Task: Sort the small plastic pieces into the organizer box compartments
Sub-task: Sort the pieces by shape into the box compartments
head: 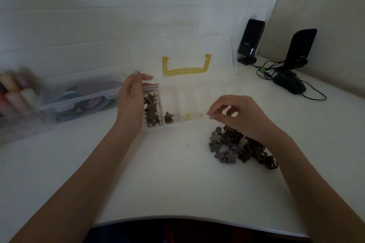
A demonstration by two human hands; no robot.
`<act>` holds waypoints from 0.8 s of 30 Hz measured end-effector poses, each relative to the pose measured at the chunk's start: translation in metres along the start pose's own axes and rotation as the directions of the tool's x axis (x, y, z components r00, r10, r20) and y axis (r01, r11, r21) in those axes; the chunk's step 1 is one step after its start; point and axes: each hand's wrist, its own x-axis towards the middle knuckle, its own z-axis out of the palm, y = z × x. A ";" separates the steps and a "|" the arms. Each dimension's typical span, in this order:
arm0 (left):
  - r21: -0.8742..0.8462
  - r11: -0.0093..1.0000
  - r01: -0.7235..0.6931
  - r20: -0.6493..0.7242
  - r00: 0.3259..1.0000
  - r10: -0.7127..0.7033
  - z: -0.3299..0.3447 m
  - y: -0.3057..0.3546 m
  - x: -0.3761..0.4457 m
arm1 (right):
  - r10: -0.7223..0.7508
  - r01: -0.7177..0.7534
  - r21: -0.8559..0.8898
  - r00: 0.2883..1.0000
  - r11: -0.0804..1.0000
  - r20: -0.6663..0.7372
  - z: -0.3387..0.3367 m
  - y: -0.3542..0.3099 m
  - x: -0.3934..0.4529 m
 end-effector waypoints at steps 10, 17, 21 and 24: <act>0.018 1.000 0.009 -0.003 1.000 -0.009 0.000 0.000 0.000 | 0.056 -0.021 -0.317 0.993 0.948 0.103 -0.005 0.004 -0.013; -0.019 0.997 0.069 -0.019 0.997 -0.070 0.000 0.001 0.003 | 0.202 -0.110 -0.434 0.965 0.894 0.170 -0.002 0.002 -0.014; -0.012 0.997 0.071 -0.019 0.997 -0.072 0.000 0.001 0.003 | 0.191 -0.112 -0.382 0.966 0.917 0.175 0.001 0.000 -0.013; -0.003 0.998 0.066 -0.011 0.998 -0.066 0.000 0.001 0.002 | 0.136 -0.101 -0.234 0.981 0.967 0.139 0.005 -0.002 -0.012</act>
